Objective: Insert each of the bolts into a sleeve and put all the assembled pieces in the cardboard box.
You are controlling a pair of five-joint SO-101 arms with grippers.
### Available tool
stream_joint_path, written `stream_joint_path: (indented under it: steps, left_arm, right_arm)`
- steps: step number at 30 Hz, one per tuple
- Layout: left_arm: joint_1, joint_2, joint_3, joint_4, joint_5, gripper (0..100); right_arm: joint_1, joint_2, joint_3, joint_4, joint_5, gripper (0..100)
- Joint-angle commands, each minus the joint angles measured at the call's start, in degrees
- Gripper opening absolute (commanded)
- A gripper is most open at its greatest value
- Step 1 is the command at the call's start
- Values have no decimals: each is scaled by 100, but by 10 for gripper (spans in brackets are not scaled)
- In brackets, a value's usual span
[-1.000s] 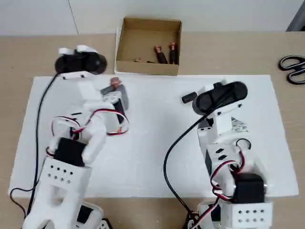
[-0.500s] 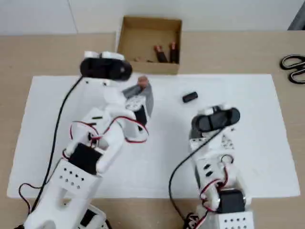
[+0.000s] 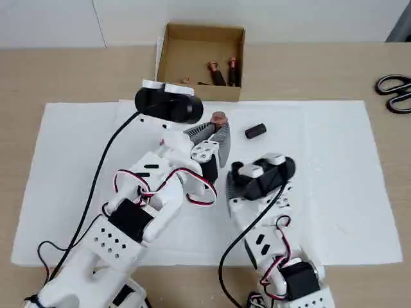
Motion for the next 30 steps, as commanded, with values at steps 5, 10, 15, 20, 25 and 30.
stream_joint_path:
  steps: [5, 10, 15, 20, 25, 30]
  left_arm:
    - [18, -220, -31, -167, 18, 6]
    - [18, -220, -31, -167, 18, 6]
    - [18, -220, -31, -167, 18, 6]
    - [9, -185, -31, -176, 18, 6]
    - [9, -185, 101, -413, 0, 6]
    - [9, -202, 549, -914, -9, 6]
  right_arm:
    - [-154, -75, -26, -295, -79, 5]
    - [-426, -75, -44, -374, -88, 5]
    - [-479, -75, -70, -374, -88, 5]
    - [-479, -75, -79, -374, -88, 5]
    - [-479, -75, -211, -338, -88, 5]
    - [-479, -75, -264, -330, -88, 5]
